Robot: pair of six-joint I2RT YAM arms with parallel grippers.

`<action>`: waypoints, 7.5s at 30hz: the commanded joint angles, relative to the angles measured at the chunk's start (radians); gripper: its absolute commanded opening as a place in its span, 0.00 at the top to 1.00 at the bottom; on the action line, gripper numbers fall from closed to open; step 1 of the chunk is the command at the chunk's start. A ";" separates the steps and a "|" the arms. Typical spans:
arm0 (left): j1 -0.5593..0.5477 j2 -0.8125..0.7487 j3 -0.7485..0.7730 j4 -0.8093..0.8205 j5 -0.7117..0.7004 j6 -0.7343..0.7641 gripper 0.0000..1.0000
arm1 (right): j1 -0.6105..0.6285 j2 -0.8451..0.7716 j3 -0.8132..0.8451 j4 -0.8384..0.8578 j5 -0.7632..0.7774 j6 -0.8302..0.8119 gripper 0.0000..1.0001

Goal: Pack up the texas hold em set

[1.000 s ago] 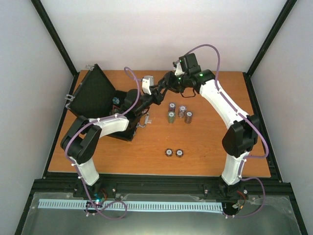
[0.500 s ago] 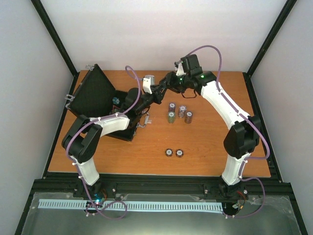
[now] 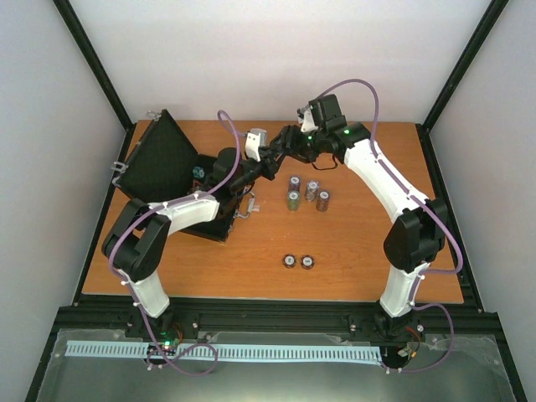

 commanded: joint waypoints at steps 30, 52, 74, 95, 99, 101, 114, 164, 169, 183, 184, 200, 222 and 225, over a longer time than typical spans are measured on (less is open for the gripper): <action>0.236 -0.285 0.131 -1.054 -0.102 0.512 0.99 | -0.108 -0.073 0.096 -0.068 0.226 -0.164 0.00; 0.459 0.287 0.640 -1.538 -0.085 0.536 0.99 | -0.109 -0.202 -0.218 -0.075 0.278 -0.218 0.00; 0.457 0.450 0.814 -1.614 -0.155 0.545 0.99 | -0.110 -0.155 -0.217 -0.082 0.266 -0.221 0.00; 0.452 0.538 0.890 -1.673 -0.200 0.561 0.99 | -0.111 -0.145 -0.215 -0.092 0.250 -0.221 0.00; 0.451 0.491 0.855 -1.647 -0.176 0.560 0.99 | -0.111 -0.144 -0.217 -0.094 0.246 -0.222 0.00; 0.449 0.479 0.852 -1.649 -0.178 0.565 0.99 | -0.111 -0.144 -0.223 -0.092 0.247 -0.221 0.00; 0.439 0.378 0.767 -1.601 -0.145 0.561 0.99 | -0.111 -0.154 -0.253 -0.081 0.243 -0.216 0.00; 0.428 0.477 0.834 -1.651 -0.327 0.532 0.54 | -0.110 -0.152 -0.280 -0.075 0.228 -0.216 0.00; 0.428 0.463 0.834 -1.654 -0.326 0.528 0.49 | -0.110 -0.154 -0.289 -0.070 0.222 -0.215 0.00; 0.428 0.431 0.863 -1.682 -0.349 0.487 0.49 | -0.110 -0.159 -0.317 -0.060 0.210 -0.210 0.00; 0.428 0.430 0.868 -1.689 -0.358 0.481 0.49 | -0.110 -0.159 -0.316 -0.059 0.208 -0.209 0.00; 0.426 0.446 0.886 -1.725 -0.499 0.453 0.49 | -0.109 -0.165 -0.343 -0.053 0.192 -0.206 0.00; 0.419 0.257 0.876 -1.658 -0.359 0.443 0.36 | -0.101 -0.200 -0.341 -0.106 0.244 -0.283 0.00; 0.419 0.208 0.877 -1.627 -0.324 0.445 0.20 | -0.089 -0.204 -0.343 -0.122 0.243 -0.306 0.00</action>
